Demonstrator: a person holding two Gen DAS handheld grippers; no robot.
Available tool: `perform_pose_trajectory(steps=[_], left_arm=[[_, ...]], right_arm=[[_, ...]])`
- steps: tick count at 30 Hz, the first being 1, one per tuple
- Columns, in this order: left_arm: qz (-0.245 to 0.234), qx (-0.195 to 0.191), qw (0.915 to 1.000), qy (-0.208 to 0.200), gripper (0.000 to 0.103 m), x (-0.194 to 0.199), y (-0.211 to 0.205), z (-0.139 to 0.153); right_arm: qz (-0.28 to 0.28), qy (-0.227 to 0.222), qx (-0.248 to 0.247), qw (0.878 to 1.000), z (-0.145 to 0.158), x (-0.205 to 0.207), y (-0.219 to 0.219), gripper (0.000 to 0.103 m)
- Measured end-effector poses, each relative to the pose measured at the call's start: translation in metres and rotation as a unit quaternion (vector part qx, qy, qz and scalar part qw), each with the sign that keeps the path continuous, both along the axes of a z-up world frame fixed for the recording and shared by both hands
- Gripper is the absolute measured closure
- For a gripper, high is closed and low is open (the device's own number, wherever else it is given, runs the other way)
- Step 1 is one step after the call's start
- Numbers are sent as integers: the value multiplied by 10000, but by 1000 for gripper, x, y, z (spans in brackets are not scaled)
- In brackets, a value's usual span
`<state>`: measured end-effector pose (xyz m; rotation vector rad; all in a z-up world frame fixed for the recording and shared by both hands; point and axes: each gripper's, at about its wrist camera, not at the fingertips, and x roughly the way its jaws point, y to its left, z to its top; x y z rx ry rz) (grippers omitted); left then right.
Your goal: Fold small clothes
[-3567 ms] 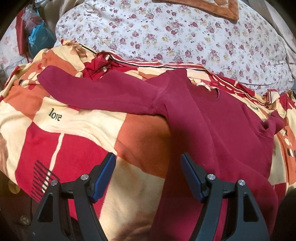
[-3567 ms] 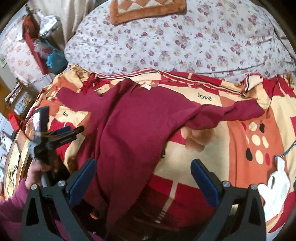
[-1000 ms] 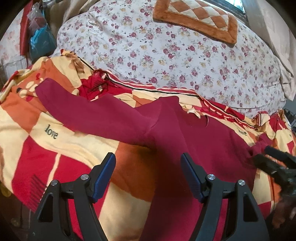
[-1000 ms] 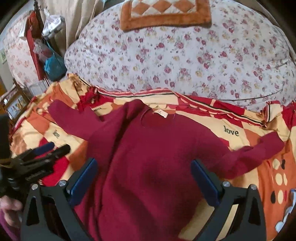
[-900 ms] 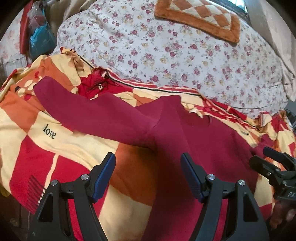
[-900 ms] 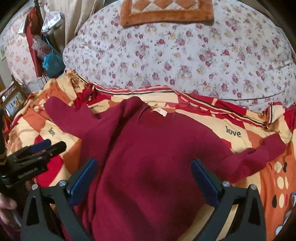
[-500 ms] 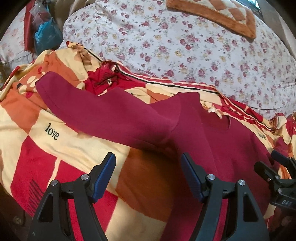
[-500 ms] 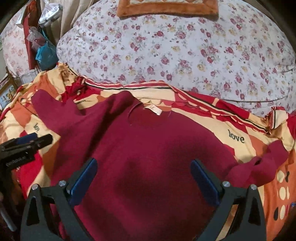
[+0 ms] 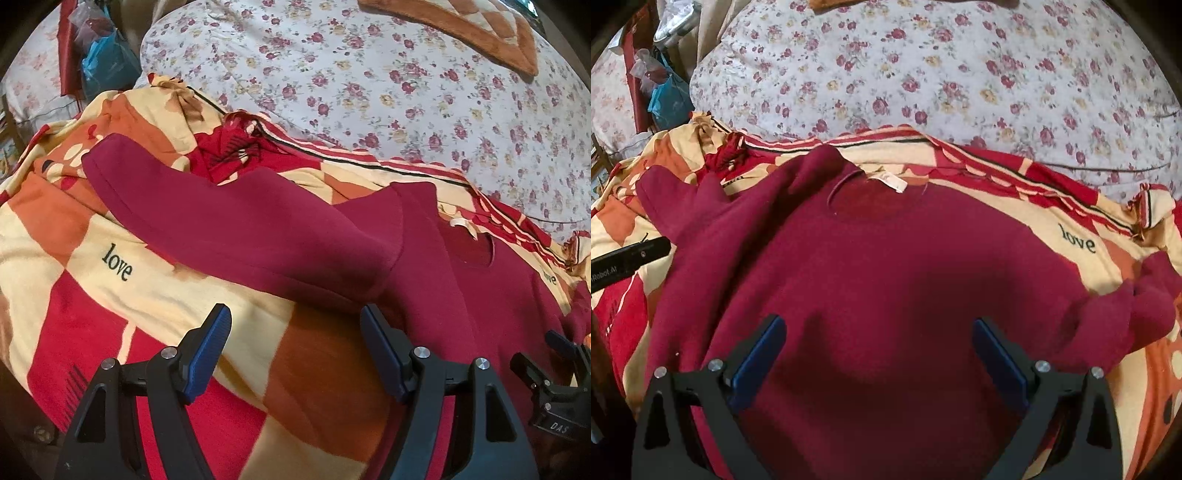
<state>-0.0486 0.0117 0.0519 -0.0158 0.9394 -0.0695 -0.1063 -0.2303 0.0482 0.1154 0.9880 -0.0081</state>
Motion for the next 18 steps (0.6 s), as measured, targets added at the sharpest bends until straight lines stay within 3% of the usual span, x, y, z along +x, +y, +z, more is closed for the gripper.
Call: perform_pose_trajectory(steps=[13, 18], left_arm=[[359, -29, 9993, 109, 49, 18, 29, -2], [847, -38, 9963, 118, 49, 31, 62, -1]], right_arm=[[44, -30, -114, 9999, -4, 2, 2, 0], [48, -36, -59, 10000, -4, 1, 0, 0]])
